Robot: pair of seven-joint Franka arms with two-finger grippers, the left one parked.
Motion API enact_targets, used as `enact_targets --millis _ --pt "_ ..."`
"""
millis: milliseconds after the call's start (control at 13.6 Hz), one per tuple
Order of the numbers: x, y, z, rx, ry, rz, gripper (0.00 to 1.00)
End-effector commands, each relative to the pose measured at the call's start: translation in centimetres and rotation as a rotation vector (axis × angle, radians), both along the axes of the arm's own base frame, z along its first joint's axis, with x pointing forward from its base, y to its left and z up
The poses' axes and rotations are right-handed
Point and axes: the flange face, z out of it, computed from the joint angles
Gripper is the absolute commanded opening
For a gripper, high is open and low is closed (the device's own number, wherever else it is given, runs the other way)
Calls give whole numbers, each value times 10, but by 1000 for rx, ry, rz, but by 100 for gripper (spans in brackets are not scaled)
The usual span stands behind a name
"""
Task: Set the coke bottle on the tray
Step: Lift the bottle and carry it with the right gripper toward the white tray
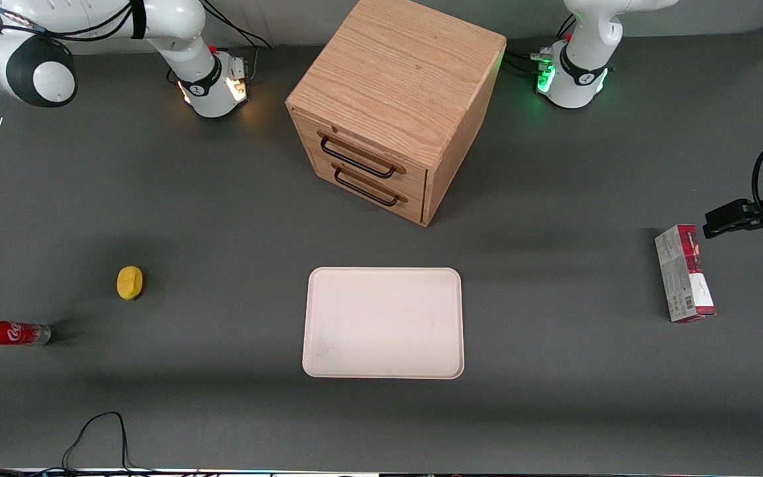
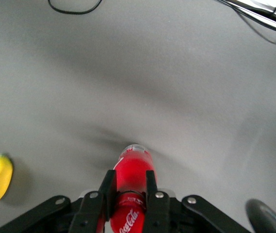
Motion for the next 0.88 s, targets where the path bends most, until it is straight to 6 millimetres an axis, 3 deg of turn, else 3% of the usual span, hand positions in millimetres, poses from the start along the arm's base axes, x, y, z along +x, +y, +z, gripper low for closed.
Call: enact_targets --millis 0,293,366,586,660,806 --pt "-19 4 78 -41 17 28 0" --pt "-56 7 182 -76 -16 56 0" --pt "-69 13 217 -93 -38 61 0" --pt "-122 31 310 -122 -61 46 0" --pt "-131 37 325 -125 -61 44 0" --pt "-136 48 336 -118 -62 54 0"
